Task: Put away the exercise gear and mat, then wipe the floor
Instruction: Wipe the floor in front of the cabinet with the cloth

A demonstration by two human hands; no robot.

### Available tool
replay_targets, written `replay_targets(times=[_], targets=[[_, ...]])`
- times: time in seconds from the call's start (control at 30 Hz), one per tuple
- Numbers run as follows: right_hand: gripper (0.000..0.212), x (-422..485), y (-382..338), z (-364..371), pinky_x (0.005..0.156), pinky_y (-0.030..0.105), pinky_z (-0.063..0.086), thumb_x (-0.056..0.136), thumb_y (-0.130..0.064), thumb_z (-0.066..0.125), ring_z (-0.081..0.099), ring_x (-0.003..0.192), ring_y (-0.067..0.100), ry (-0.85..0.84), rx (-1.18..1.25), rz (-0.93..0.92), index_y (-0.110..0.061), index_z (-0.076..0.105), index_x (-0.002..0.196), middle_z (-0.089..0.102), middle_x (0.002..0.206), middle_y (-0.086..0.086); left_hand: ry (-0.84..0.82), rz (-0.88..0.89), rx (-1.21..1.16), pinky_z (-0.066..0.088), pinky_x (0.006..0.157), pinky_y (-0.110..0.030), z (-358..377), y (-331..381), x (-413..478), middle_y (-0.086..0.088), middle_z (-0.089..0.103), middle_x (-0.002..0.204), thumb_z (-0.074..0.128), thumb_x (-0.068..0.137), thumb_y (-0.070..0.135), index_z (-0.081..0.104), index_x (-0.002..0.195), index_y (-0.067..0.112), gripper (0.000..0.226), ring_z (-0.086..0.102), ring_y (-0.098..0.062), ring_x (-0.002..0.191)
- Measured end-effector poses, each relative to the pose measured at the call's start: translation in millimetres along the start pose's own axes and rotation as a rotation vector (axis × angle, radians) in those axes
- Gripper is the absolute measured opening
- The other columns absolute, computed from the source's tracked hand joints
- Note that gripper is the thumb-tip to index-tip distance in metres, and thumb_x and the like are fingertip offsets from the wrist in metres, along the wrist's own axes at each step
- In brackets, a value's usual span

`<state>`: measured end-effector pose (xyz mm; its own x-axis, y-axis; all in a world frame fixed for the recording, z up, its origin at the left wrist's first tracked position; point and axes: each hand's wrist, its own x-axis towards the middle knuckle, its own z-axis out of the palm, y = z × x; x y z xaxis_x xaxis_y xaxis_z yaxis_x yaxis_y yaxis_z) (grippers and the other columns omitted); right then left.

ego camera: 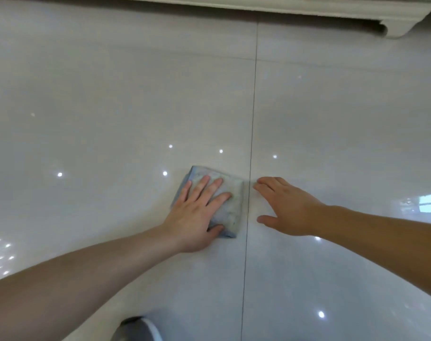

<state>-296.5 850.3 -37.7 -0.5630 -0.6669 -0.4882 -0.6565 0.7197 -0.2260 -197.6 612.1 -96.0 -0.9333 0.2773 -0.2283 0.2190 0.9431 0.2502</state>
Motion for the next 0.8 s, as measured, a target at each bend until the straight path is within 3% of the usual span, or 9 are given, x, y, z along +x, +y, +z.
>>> replay_targets(times=[0.17, 0.4, 0.6, 0.8], targets=[[0.078, 32.0, -33.1, -0.2, 0.116, 0.032, 0.027, 0.093, -0.052, 0.049, 0.013, 0.144, 0.019, -0.018, -0.012, -0.106, -0.014, 0.015, 0.153, 0.014, 0.158, 0.002, 0.029, -0.054, 0.018, 0.004, 0.122, -0.05, 2.1, -47.3, -45.8, 0.004, 0.01, 0.165, 0.043, 0.084, 0.063, 0.026, 0.151, 0.035, 0.075, -0.001, -0.02, 0.153], [0.078, 63.7, -43.4, -5.1, 0.117, 0.034, 0.024, 0.094, -0.052, 0.048, 0.011, 0.146, 0.02, -0.006, -0.043, -0.153, -0.013, 0.015, 0.153, 0.012, 0.159, 0.003, 0.014, -0.139, 0.045, 0.009, 0.121, -0.053, -4.9, -89.5, -81.6, 0.001, 0.014, 0.165, 0.045, 0.085, 0.062, 0.027, 0.151, 0.033, 0.075, 0.004, -0.024, 0.153], [0.078, 61.2, -21.3, -2.9, 0.118, 0.032, 0.021, 0.093, -0.052, 0.049, 0.009, 0.146, 0.02, 0.031, -0.043, -0.125, -0.013, 0.017, 0.152, 0.012, 0.159, 0.003, -0.017, -0.105, 0.07, 0.002, 0.12, -0.052, -0.7, -80.2, -84.2, -0.001, 0.012, 0.165, 0.045, 0.086, 0.058, 0.028, 0.153, 0.031, 0.074, 0.001, -0.028, 0.153], [0.078, 47.9, 19.2, -7.7, 0.119, 0.036, 0.02, 0.092, -0.054, 0.049, 0.007, 0.147, 0.021, 0.069, -0.042, -0.024, -0.015, 0.019, 0.152, 0.01, 0.16, 0.003, -0.034, 0.037, 0.122, 0.007, 0.117, -0.056, 4.8, -43.4, -72.0, -0.004, 0.016, 0.165, 0.048, 0.085, 0.059, 0.027, 0.153, 0.031, 0.077, 0.008, -0.034, 0.152]])
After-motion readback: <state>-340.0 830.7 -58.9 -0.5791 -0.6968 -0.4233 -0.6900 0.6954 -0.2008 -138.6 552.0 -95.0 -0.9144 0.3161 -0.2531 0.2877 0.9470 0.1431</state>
